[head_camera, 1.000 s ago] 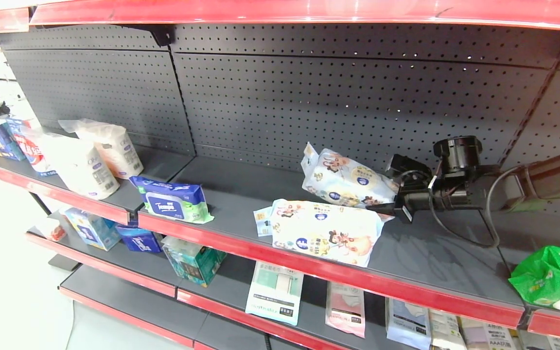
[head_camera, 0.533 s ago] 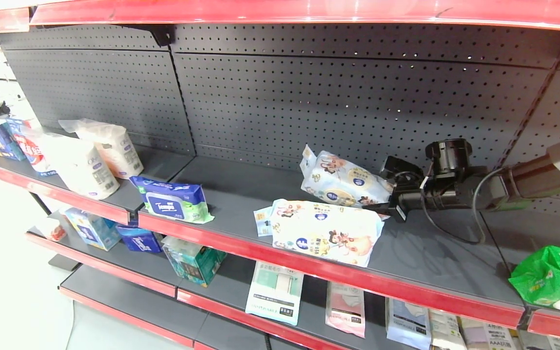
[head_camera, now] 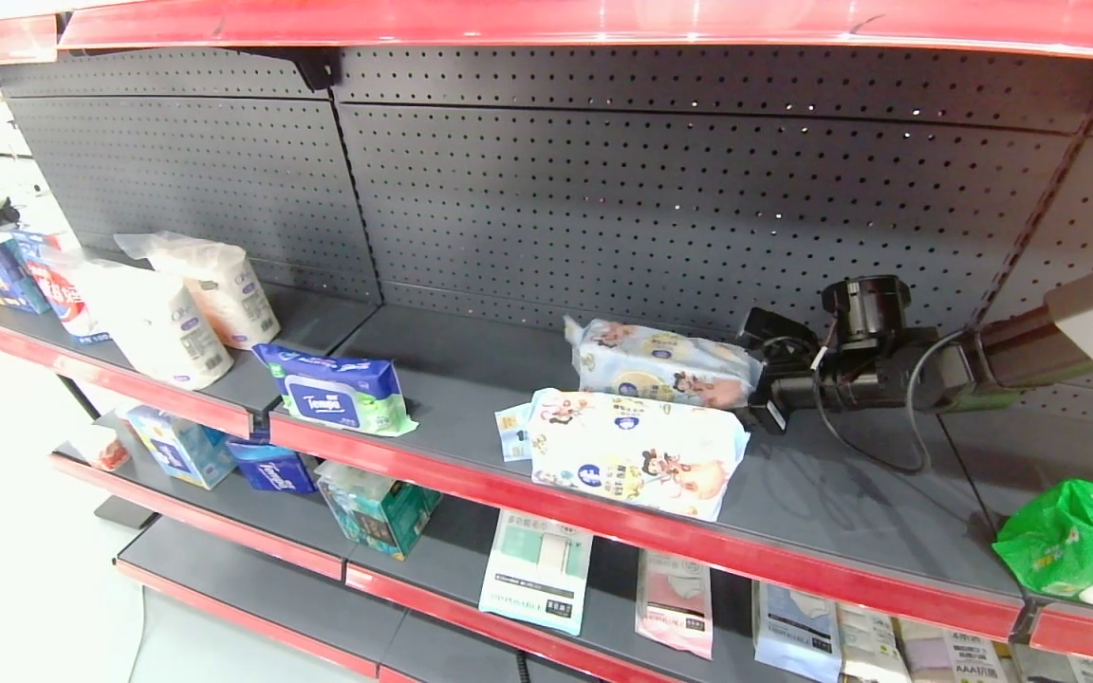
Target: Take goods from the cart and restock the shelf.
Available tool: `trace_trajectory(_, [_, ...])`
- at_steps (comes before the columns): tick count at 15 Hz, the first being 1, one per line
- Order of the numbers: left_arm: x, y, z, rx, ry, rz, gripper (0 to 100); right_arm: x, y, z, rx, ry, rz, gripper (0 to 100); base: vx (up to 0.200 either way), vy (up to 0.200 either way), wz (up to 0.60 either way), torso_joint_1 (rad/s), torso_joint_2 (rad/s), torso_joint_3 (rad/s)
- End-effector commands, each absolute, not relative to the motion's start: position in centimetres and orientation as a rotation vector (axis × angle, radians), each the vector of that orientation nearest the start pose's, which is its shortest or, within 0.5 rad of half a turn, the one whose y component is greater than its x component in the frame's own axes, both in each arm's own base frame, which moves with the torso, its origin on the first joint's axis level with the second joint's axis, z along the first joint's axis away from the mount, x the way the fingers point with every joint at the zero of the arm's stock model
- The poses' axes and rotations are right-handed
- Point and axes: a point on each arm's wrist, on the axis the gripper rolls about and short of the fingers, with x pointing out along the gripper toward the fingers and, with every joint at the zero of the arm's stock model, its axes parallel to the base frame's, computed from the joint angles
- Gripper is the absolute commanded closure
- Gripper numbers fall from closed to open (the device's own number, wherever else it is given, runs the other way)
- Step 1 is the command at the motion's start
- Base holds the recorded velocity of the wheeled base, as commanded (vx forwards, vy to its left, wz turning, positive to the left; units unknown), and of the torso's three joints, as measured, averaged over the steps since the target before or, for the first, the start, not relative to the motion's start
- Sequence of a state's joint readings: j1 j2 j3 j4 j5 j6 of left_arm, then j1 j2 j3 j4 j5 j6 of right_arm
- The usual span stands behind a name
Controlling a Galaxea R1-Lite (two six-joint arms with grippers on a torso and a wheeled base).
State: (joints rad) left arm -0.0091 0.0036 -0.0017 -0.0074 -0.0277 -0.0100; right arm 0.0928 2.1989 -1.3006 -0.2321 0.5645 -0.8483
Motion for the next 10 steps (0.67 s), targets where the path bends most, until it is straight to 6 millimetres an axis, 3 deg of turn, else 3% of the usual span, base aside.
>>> trace_trajectory(1, [-2.3, 0.0, 7.7, -0.011, -0.006, -0.037, 0, 41.9, 5.1, 9.1, -0.628, 0.350, 0.863, 0, 0.000, 0.000, 0.00, 0.000, 0.00, 0.000])
trace_trajectory(10, [-2.3, 0.0, 7.7, -0.011, -0.006, -0.037, 0, 41.7, 3.6, 10.8, -0.642, 0.346, 0.765, 0, 0.000, 0.000, 0.00, 0.000, 0.00, 0.000])
